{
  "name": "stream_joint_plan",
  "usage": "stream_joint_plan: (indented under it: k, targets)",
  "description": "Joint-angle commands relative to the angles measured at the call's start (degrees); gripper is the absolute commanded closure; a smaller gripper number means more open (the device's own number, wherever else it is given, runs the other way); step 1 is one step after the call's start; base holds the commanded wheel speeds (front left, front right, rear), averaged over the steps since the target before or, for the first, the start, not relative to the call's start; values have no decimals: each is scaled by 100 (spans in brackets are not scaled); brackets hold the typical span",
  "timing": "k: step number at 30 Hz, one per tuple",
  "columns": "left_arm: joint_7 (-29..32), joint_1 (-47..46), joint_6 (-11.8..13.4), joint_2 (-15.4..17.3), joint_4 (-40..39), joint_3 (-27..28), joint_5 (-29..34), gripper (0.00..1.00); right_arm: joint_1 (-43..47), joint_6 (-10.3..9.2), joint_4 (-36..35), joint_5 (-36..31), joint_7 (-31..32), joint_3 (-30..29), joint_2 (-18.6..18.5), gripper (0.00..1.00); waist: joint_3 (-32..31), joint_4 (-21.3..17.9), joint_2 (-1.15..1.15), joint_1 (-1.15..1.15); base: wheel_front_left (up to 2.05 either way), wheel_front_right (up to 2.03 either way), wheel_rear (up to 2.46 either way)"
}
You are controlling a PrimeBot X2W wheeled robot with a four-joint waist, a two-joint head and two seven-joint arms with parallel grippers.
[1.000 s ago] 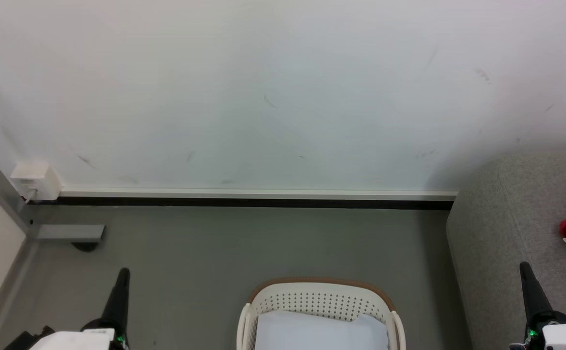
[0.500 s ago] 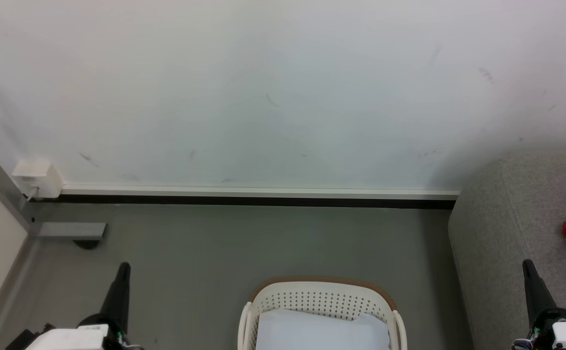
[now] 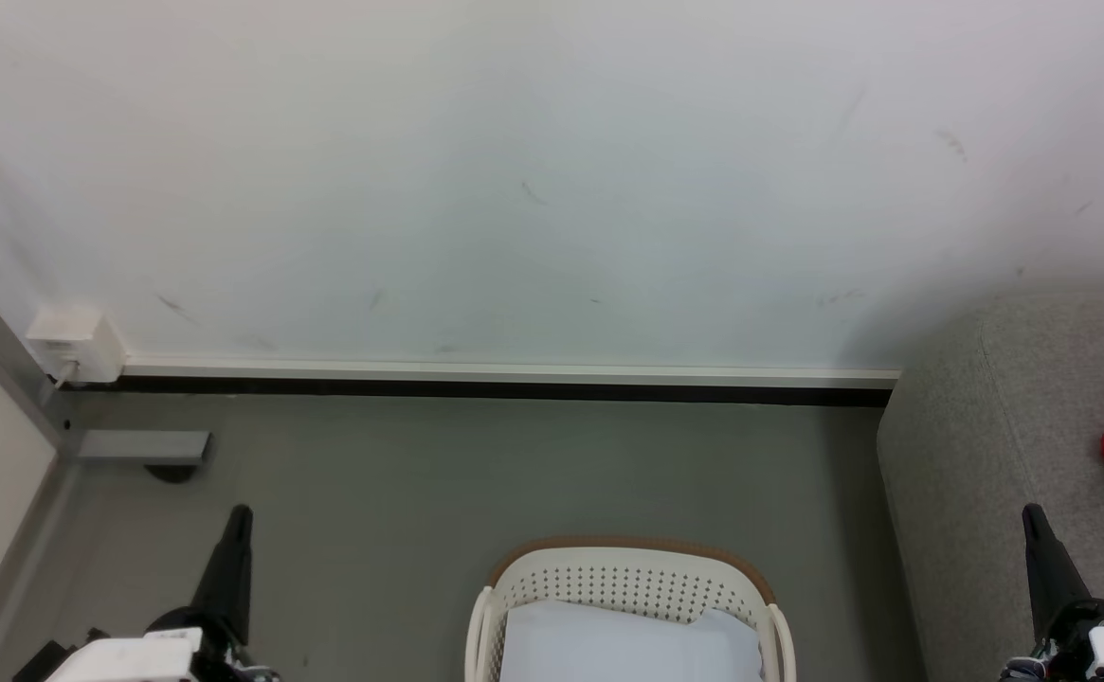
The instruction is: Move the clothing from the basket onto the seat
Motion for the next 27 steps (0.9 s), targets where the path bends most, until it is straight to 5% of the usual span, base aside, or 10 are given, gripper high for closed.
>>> stream_joint_plan:
  k: [1,27]
  targets:
    - [25,-46,-28,10,-16,17,-74,100,-65,-12,-23,-7,10,-25,6,100,0,0,0,0,0,0,0]
    - [24,-45,-28,10,-17,16,-75,100,-67,-12,-22,-27,14,-40,15,100,0,0,0,0,0,0,0]
